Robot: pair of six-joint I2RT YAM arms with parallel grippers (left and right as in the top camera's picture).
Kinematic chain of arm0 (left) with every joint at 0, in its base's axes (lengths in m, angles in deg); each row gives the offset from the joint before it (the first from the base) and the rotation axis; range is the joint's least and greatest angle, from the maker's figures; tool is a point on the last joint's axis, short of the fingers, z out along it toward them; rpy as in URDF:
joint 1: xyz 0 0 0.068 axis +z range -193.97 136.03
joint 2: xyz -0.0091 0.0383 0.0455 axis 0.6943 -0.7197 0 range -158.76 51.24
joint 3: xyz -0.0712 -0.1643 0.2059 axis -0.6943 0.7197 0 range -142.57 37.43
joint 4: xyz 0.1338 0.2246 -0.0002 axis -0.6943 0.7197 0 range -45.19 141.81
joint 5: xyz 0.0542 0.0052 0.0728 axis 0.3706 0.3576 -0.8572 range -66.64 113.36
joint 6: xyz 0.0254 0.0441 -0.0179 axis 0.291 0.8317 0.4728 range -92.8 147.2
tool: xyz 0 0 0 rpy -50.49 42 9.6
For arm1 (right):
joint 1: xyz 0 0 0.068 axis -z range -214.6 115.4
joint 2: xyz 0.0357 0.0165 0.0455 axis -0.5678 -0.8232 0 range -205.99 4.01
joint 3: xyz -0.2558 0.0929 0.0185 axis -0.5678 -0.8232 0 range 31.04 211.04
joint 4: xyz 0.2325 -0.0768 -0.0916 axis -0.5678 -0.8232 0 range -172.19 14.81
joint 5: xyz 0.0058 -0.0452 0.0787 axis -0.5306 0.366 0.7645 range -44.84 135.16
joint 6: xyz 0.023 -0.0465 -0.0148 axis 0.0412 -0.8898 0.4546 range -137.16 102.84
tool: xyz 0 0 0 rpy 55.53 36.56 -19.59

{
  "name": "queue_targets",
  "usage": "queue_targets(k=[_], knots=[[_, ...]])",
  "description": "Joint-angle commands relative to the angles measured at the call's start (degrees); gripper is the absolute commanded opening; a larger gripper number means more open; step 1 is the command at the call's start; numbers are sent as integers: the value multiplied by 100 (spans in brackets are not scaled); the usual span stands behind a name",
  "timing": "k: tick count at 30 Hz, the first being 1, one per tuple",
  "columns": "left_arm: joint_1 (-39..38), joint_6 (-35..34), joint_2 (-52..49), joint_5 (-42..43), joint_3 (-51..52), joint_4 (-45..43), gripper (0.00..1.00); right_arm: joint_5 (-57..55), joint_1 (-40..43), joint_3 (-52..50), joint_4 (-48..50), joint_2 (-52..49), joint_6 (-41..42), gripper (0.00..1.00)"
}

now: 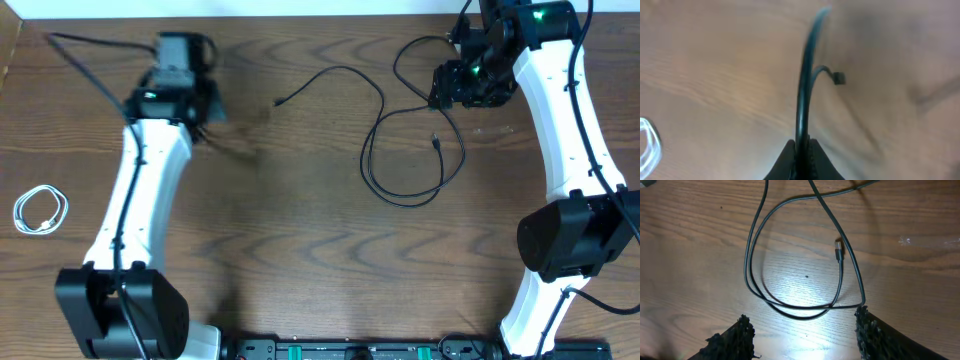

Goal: Untangle cables

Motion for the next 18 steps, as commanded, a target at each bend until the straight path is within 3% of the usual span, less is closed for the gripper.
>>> queue_targets(k=[1, 9, 18], knots=[[407, 734, 55, -492, -109, -557, 8, 17, 9, -11, -22, 70, -70, 63], [1480, 1770, -195, -826, -109, -3132, 8, 17, -76, -52, -68, 70, -68, 60], [2498, 2776, -1471, -826, -109, -5283, 8, 17, -286, -271, -127, 70, -2, 60]])
